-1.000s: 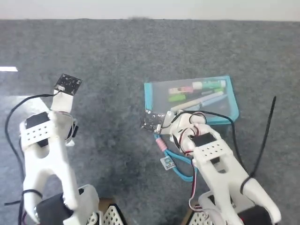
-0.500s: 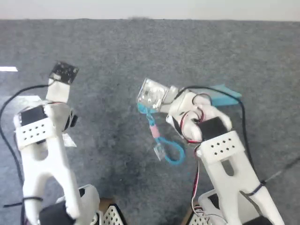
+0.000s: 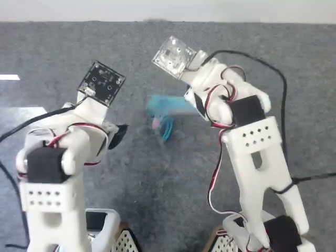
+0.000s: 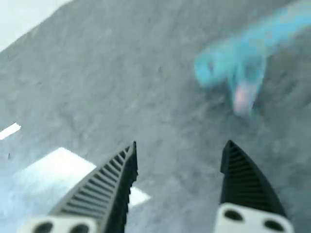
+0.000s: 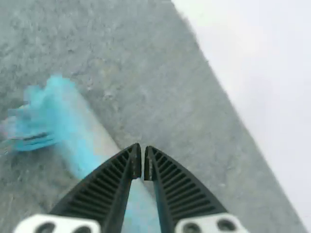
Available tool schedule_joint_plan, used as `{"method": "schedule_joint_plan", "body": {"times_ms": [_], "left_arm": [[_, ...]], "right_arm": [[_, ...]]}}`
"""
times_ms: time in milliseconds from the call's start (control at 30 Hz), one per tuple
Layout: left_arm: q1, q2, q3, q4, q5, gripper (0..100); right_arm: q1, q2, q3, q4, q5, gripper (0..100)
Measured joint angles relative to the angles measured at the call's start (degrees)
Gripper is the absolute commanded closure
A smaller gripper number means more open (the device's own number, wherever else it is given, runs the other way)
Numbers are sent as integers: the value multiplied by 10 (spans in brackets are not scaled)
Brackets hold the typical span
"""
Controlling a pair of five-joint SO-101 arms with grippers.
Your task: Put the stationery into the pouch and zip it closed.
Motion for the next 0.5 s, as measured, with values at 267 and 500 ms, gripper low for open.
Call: {"method": "schedule_joint_plan", "body": {"times_ms": [267, 500], "left_arm": [[-11, 1, -25, -15, 69, 731], [-152, 47, 12, -53, 11, 731]], "right_arm": [[3, 3, 35, 82, 69, 986], [-16, -55, 369, 28, 168, 732]]}}
